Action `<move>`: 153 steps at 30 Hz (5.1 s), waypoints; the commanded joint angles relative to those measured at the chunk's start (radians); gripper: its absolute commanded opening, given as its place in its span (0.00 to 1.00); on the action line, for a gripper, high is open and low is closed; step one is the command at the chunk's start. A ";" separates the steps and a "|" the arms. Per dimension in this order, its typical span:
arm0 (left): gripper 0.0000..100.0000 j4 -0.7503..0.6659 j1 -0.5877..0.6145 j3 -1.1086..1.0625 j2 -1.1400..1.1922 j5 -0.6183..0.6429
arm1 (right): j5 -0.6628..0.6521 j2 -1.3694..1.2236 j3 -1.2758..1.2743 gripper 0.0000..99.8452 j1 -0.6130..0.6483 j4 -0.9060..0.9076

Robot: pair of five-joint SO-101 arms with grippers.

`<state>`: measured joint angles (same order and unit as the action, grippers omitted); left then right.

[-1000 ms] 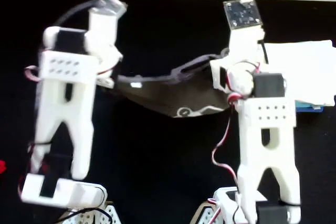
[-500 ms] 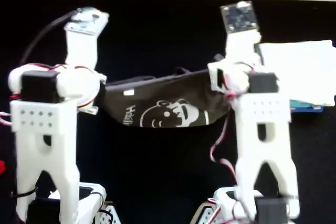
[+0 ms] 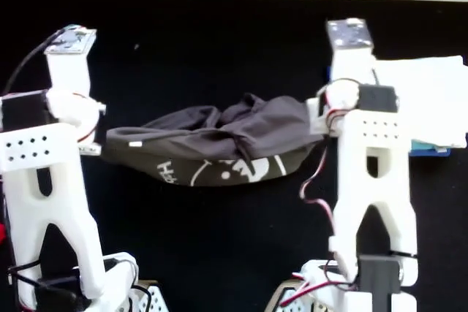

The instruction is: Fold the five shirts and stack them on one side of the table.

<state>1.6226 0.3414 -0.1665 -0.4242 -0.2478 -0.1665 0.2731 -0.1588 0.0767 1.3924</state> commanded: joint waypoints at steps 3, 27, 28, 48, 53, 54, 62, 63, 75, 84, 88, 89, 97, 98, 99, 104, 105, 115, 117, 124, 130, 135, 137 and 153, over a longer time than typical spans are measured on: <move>0.01 -0.009 0.022 -0.059 -0.001 -0.017 | -0.003 0.012 -0.015 0.15 0.130 -0.070; 0.01 -0.011 0.019 -0.077 -0.002 -0.015 | -0.009 -0.360 -0.102 0.15 -0.001 -0.331; 0.01 -0.011 0.019 -0.077 -0.002 -0.015 | -0.009 -0.360 -0.102 0.15 -0.001 -0.331; 0.01 -0.003 0.016 -0.033 -0.002 -0.011 | -0.009 0.142 -0.101 0.00 -0.019 -0.157; 0.01 0.057 0.015 0.177 -0.004 -0.011 | -0.055 0.355 -0.012 0.01 -0.021 -0.165; 0.01 0.075 0.005 0.229 -0.004 -0.011 | -0.061 0.366 0.041 0.01 -0.022 -0.165; 0.01 0.124 -0.045 0.579 -0.004 -0.011 | -0.064 0.268 0.507 0.01 -0.105 -0.111; 0.01 0.124 -0.048 0.615 -0.004 -0.011 | -0.066 0.255 0.568 0.01 -0.114 -0.091; 0.01 0.137 -0.010 0.785 -0.186 -0.012 | -0.068 0.234 1.164 0.01 -0.163 0.093; 0.01 0.130 -0.010 0.596 -0.263 -0.014 | -0.068 0.234 1.230 0.01 -0.163 0.084; 0.01 0.132 -0.008 0.638 -0.280 -0.014 | -0.066 0.237 1.237 0.01 -0.159 0.085; 0.01 0.132 -0.008 0.657 -0.289 -0.014 | -0.063 0.240 1.253 0.01 -0.159 0.093; 0.01 0.129 0.062 0.874 -0.335 -0.015 | -0.060 0.294 1.262 0.01 -0.156 0.128; 0.01 0.130 0.065 0.883 -0.335 -0.015 | -0.060 0.294 1.262 0.01 -0.156 0.128; 0.01 0.132 0.067 0.883 -0.335 -0.015 | -0.060 0.294 1.262 0.01 -0.156 0.120; 0.01 0.137 0.067 0.763 -0.341 -0.015 | -0.063 0.297 1.262 0.01 -0.156 0.084; 0.01 0.137 0.067 0.736 -0.341 -0.015 | -0.064 0.298 1.262 0.01 -0.156 0.081; 0.01 0.137 0.068 0.773 -0.415 -0.015 | -0.066 0.351 1.271 0.01 -0.156 0.068; 0.01 0.137 0.068 0.776 -0.447 -0.015 | -0.066 0.378 1.271 0.01 -0.156 0.058; 0.01 0.138 0.068 0.693 -0.483 -0.015 | -0.068 0.430 1.262 0.01 -0.157 0.004; 0.01 0.137 0.068 0.633 -0.484 -0.014 | -0.068 0.429 1.262 0.01 -0.159 0.012; 0.01 0.138 0.068 0.714 -0.486 -0.014 | -0.068 0.432 1.270 0.01 -0.160 0.012; 0.01 0.138 0.068 0.739 -0.499 -0.014 | -0.068 0.432 1.270 0.01 -0.160 0.012; 0.01 0.130 0.068 0.522 -0.596 -0.014 | -0.066 0.435 1.271 0.01 -0.162 0.013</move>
<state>1.7545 0.4028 0.3659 -1.0180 -0.2585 -0.2217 0.7073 1.1024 -0.0767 1.4185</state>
